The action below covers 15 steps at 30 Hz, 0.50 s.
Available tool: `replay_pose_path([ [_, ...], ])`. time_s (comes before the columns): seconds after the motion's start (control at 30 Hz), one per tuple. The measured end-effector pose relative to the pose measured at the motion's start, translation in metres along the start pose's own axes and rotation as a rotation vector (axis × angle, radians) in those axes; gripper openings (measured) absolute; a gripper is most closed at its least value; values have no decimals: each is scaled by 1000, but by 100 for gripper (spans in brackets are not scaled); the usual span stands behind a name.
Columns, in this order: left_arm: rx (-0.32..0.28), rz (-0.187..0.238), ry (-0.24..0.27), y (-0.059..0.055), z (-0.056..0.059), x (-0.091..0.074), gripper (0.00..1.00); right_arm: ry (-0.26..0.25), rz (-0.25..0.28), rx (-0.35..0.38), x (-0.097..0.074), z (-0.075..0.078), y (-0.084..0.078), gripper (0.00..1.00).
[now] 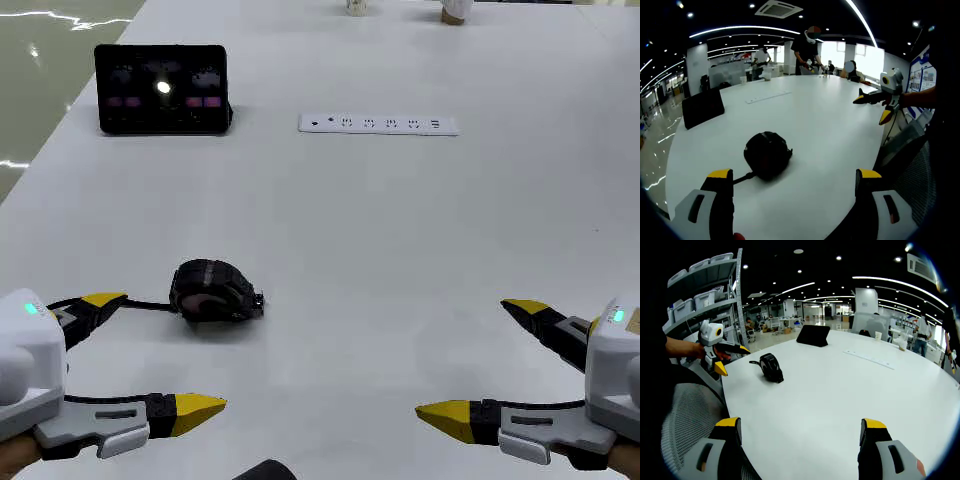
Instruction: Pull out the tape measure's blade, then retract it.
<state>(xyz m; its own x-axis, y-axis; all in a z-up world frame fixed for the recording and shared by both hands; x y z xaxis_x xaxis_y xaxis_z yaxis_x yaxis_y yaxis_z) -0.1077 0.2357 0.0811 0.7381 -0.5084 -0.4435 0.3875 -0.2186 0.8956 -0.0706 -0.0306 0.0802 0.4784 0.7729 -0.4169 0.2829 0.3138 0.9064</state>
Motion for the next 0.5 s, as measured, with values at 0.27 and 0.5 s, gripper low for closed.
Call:
replay_pose_path([
  [0.27,-1,3,1,0,0,-1,99,4,-3,6,0,-2,-1,99],
  [0.5,1,2,0,0,0,-1,99,3,-4,3,0,-2,-1,99],
])
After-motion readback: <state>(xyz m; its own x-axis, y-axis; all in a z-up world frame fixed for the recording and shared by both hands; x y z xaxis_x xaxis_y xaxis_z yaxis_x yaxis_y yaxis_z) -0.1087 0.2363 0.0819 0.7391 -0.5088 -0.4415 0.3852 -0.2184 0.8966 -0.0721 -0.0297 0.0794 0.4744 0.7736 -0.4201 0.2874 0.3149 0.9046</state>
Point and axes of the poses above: the centre of the closed fingertips' face, and the gripper's own axes: x roughly forward along the fingers, z roughly to its right, y roughly out of its top, the point moved 1 cm from there along -x, roughly backward along the fingers, and after that the axes turned 6 degrees about z, right-handed, at the moved point
